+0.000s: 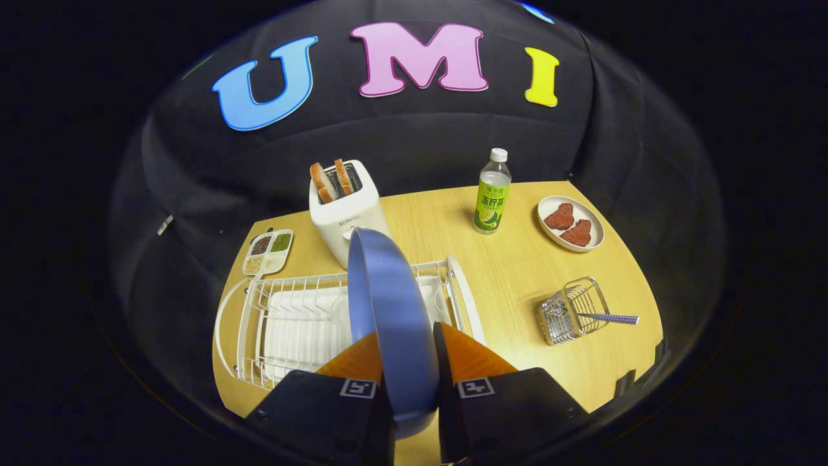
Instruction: Take the plate from the dish rack, then take the spoon from the basket and place it into the plate.
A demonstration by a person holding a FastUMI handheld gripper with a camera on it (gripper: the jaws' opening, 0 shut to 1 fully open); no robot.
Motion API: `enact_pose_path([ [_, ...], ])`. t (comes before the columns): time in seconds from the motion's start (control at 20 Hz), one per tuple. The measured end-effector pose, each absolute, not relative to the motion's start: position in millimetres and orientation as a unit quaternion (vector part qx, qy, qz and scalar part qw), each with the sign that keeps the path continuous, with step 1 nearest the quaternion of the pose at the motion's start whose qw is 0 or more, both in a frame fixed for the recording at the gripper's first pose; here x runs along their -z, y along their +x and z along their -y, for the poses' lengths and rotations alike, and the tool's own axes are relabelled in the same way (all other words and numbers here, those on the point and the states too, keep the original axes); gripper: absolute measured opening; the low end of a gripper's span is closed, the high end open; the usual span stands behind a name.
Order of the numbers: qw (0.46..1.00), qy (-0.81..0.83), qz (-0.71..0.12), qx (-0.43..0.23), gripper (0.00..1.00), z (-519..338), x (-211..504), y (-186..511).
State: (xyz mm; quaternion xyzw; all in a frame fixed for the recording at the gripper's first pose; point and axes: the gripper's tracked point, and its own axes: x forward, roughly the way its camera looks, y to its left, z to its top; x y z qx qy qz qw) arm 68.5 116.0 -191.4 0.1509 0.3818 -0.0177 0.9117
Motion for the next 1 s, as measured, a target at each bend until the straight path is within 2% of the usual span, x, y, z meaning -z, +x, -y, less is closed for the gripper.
enact_pose_path([
  [0.25,0.902,0.176,-0.394,-0.008,0.31,-88,190,5],
  [0.7,0.862,0.205,-0.462,-0.036,0.30,-73,231,-114],
  [1.0,0.835,0.206,-0.508,-0.046,0.30,-90,277,-150],
])
